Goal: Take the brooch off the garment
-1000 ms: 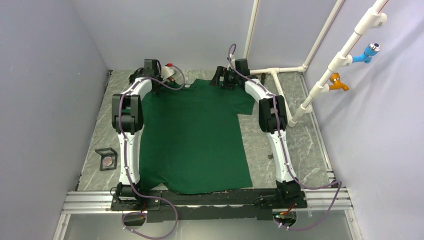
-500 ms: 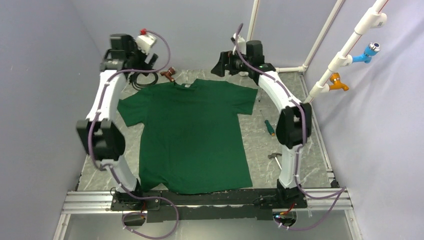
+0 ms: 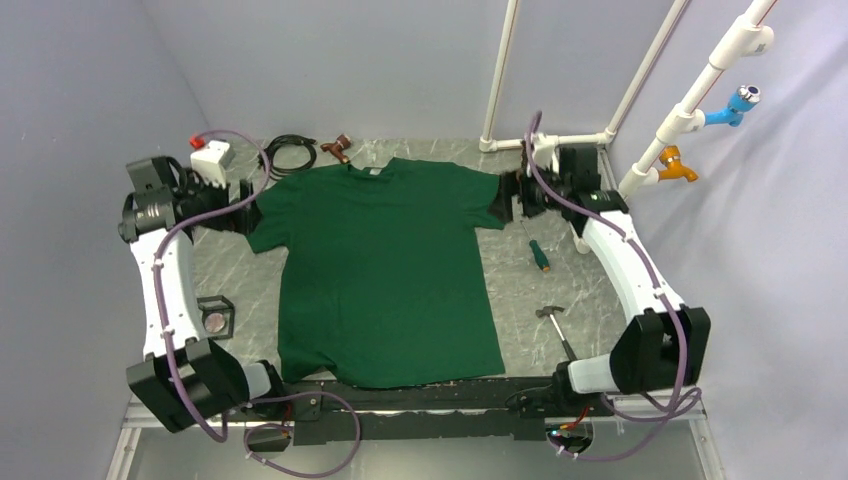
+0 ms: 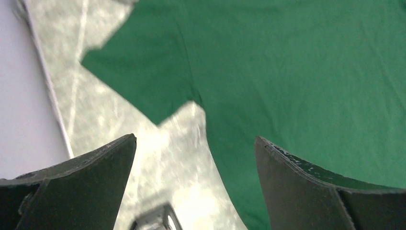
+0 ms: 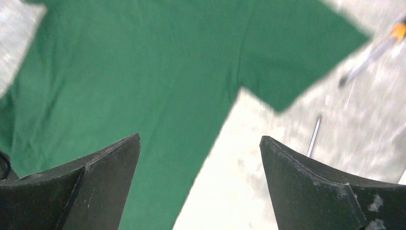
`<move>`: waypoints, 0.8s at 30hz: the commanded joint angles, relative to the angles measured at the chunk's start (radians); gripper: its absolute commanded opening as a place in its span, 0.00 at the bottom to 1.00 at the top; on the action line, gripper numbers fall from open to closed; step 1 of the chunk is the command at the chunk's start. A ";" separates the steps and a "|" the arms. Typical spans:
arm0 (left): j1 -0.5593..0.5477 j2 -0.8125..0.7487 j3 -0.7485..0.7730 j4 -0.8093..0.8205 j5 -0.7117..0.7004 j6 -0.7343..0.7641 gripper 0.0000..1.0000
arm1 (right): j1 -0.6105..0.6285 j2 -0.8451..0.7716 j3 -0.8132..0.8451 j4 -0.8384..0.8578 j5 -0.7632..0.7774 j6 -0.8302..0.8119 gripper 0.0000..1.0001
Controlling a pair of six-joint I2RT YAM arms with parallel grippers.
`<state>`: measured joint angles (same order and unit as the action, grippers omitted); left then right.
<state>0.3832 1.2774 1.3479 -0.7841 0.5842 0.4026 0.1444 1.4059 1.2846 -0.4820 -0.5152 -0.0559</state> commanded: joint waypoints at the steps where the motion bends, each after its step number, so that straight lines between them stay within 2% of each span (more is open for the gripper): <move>1: 0.038 -0.139 -0.145 -0.048 0.039 0.028 0.99 | -0.037 -0.137 -0.189 -0.055 0.040 -0.053 1.00; 6: 0.039 -0.256 -0.268 -0.032 0.046 0.017 0.99 | -0.071 -0.260 -0.322 -0.038 0.050 -0.053 1.00; 13: 0.040 -0.278 -0.370 -0.031 0.022 0.027 0.99 | -0.084 -0.318 -0.394 -0.028 0.087 -0.060 1.00; 24: 0.039 -0.265 -0.374 0.005 -0.032 0.018 1.00 | -0.090 -0.309 -0.413 0.004 0.126 -0.050 1.00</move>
